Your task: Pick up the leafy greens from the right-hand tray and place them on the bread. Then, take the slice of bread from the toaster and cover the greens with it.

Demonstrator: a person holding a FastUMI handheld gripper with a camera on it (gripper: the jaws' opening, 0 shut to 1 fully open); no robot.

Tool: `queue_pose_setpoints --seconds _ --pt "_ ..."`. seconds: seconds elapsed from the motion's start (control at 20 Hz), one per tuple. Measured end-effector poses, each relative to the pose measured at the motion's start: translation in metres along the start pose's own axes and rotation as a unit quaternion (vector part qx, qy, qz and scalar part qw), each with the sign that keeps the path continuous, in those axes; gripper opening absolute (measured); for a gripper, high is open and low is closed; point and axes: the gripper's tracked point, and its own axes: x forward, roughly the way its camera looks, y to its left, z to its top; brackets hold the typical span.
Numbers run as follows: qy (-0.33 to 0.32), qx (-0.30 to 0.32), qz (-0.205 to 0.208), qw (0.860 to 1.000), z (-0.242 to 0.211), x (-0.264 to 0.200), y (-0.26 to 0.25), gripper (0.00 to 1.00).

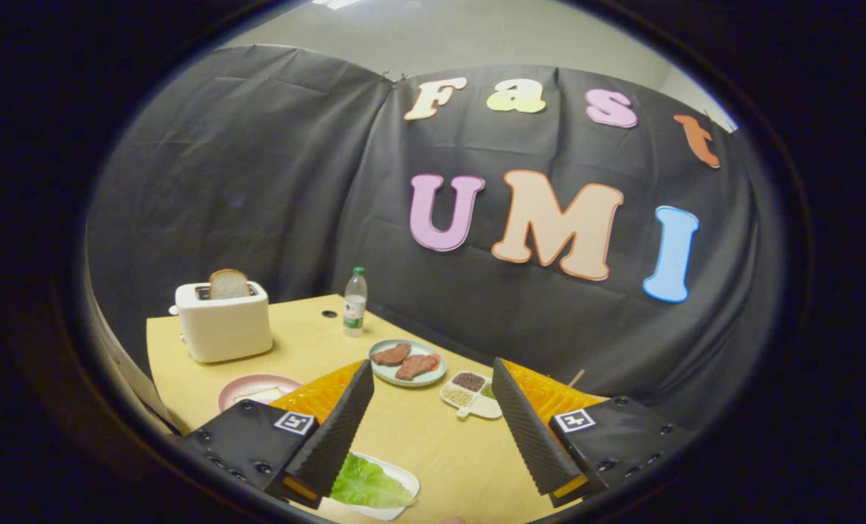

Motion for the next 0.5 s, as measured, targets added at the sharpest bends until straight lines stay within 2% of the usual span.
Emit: queue_pose_setpoints --seconds 0.2,0.5 --pt "0.054 -0.015 0.048 0.997 -0.034 0.008 0.014 1.0" --pt "0.133 -0.061 0.108 0.983 -0.09 0.011 0.038 1.0"
